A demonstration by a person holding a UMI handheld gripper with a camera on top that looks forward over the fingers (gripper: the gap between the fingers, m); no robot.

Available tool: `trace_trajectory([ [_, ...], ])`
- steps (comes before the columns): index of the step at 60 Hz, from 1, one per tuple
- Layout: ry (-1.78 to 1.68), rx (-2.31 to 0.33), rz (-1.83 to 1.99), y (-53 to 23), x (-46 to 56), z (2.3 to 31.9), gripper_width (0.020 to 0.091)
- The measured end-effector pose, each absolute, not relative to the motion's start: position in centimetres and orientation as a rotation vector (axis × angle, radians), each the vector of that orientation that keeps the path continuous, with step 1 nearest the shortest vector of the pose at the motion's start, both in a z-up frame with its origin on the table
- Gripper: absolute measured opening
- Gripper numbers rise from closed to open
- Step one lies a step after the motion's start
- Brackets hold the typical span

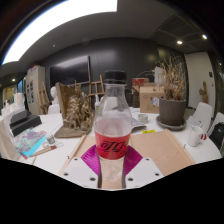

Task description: Pour water

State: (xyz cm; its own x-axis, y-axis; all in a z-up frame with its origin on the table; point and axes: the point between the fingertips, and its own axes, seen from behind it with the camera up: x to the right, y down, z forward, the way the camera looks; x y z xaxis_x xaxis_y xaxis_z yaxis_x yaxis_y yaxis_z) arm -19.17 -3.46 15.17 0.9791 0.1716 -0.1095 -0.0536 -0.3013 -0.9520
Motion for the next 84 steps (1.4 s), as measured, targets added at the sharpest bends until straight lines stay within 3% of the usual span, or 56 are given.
trace_trajectory([
  [14, 0.196, -1.731, 0.601, 1.8, -13.4, 26.0, 0.0255],
  [22, 0.487, -1.649, 0.939, 5.1, -7.9, 29.5, 0.0254],
  [32, 0.844, -1.522, 1.253, 9.7, 0.5, 28.9, 0.0252],
  [46, 1.264, -1.33, 1.618, 13.2, 6.5, 24.1, 0.0256],
  [65, 1.53, -1.149, 1.841, 14.3, 9.1, 20.1, 0.0255],
  [76, 1.481, -1.223, 1.823, 14.2, 9.3, 20.5, 0.0256],
  [84, 1.307, -1.37, 1.744, 13.8, 8.9, 22.7, 0.0253],
])
